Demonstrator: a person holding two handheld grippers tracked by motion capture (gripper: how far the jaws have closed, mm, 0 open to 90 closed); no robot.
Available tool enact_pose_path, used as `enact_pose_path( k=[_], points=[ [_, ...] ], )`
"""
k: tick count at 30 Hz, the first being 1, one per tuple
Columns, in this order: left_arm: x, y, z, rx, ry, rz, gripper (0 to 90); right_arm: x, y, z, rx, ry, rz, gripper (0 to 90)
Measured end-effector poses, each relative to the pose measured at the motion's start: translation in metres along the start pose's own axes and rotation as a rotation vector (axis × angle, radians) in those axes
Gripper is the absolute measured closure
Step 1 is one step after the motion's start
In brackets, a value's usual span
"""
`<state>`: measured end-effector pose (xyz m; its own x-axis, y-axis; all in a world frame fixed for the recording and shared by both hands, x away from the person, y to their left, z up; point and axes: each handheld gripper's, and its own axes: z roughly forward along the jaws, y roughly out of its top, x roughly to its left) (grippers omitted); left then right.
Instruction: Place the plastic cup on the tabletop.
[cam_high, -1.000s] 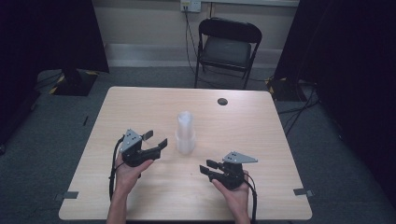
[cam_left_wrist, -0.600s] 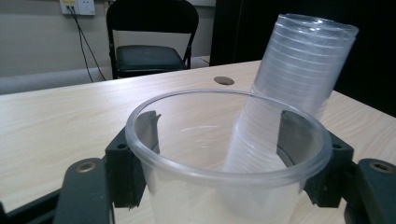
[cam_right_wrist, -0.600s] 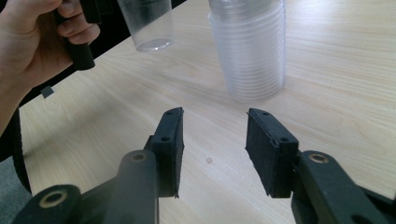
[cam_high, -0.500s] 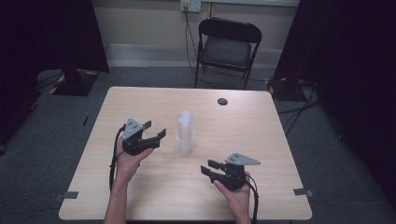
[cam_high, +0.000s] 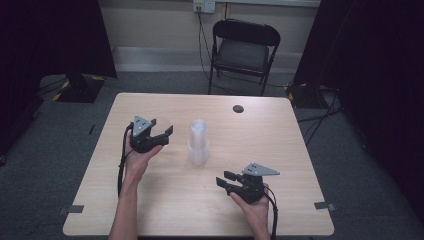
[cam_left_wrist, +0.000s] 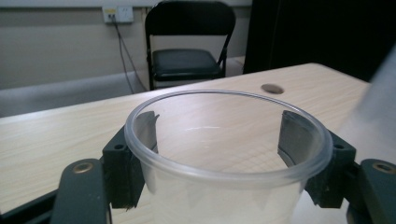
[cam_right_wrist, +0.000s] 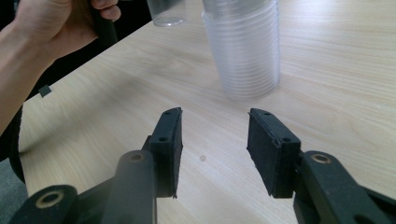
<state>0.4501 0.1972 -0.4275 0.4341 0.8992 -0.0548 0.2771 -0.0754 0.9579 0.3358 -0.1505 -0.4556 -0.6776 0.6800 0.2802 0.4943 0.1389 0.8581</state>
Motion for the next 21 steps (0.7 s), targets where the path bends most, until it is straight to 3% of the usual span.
enact_pose_path(
  k=[3,6,9,13,15,17,18,21],
  points=[
    [0.007,-0.002,0.008,0.008,0.003,-0.022,28.5,0.000,-0.001,0.001,0.003,0.008,0.000,56.0],
    [0.012,-0.008,0.017,0.006,0.013,-0.003,28.3,0.000,-0.003,0.001,-0.002,0.012,0.010,55.9],
    [0.016,-0.013,0.024,0.016,0.004,-0.029,28.3,-0.001,-0.005,-0.001,-0.003,0.011,0.014,55.9],
    [0.018,-0.017,0.029,0.010,0.013,-0.027,28.3,-0.003,-0.005,-0.001,0.005,0.002,0.015,55.9],
    [0.017,-0.018,0.031,0.009,0.025,-0.047,28.1,-0.003,-0.005,-0.002,0.001,0.002,0.016,55.9],
    [0.015,-0.019,0.034,-0.004,0.020,-0.037,28.1,-0.002,-0.005,-0.002,0.002,0.002,0.019,56.1],
    [0.016,-0.019,0.036,0.001,0.020,-0.024,28.1,-0.002,-0.005,-0.002,0.006,0.004,0.015,56.2],
    [0.018,-0.022,0.040,0.019,0.013,-0.043,27.7,0.000,-0.006,-0.003,0.006,0.007,0.012,56.3]
  ],
)
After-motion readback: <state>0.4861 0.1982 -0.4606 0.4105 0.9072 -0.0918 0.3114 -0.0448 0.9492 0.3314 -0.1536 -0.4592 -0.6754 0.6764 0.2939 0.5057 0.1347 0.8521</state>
